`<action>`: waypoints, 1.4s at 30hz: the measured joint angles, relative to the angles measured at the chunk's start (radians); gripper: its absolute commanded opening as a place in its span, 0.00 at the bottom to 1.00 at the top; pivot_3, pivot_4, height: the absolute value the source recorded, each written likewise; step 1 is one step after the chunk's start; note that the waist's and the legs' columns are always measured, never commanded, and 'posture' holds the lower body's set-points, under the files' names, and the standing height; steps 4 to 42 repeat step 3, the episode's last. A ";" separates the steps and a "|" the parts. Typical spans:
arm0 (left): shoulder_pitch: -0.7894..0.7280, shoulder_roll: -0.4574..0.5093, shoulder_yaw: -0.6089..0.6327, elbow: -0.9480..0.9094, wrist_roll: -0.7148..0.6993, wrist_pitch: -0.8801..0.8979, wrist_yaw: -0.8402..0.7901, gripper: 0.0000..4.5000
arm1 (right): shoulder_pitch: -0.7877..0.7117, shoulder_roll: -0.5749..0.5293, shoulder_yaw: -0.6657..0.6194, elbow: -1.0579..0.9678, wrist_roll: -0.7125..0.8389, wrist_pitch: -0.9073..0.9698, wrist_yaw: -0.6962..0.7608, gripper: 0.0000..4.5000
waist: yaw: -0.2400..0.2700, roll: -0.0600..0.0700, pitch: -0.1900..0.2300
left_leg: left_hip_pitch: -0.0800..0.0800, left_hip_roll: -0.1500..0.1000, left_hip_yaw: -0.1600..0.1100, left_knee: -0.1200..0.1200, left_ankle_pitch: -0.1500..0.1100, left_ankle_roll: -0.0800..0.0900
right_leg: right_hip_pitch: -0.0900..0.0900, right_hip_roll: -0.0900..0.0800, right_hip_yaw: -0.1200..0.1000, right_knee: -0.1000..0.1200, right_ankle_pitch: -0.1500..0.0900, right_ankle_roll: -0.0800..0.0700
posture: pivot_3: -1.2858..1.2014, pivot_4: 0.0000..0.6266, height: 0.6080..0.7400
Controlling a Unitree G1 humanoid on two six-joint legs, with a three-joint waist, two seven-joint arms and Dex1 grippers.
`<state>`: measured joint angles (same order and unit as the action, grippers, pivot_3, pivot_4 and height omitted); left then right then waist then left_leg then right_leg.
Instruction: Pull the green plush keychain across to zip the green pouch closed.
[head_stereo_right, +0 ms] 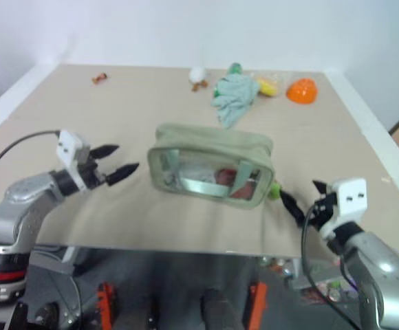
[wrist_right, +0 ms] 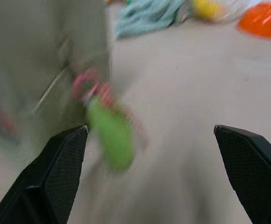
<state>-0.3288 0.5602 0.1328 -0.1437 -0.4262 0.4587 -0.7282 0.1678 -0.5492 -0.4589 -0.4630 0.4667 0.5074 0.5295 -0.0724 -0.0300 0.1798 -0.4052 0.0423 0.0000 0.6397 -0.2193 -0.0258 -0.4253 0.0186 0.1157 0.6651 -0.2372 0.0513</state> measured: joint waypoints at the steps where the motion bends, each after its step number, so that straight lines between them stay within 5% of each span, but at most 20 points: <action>1: 0.053 0.000 -0.012 -0.026 0.030 -0.039 0.004 0.99 | 0.064 -0.002 -0.007 -0.024 0.012 -0.022 0.044 1.00 | 0.000 0.001 0.000 | 0.002 0.000 0.000 0.000 0.000 0.000 | 0.001 -0.001 0.000 0.000 0.000 0.000 | 0.52 0.24 1.00; 42: 0.100 -0.001 -0.033 -0.030 0.054 -0.048 0.008 0.99 | 0.107 -0.002 -0.006 -0.026 0.024 -0.030 0.081 1.00 | 0.000 0.000 0.000 | 0.002 0.000 0.000 0.000 0.000 0.000 | 0.002 -0.001 0.000 0.000 -0.001 0.000 | 0.52 0.24 1.00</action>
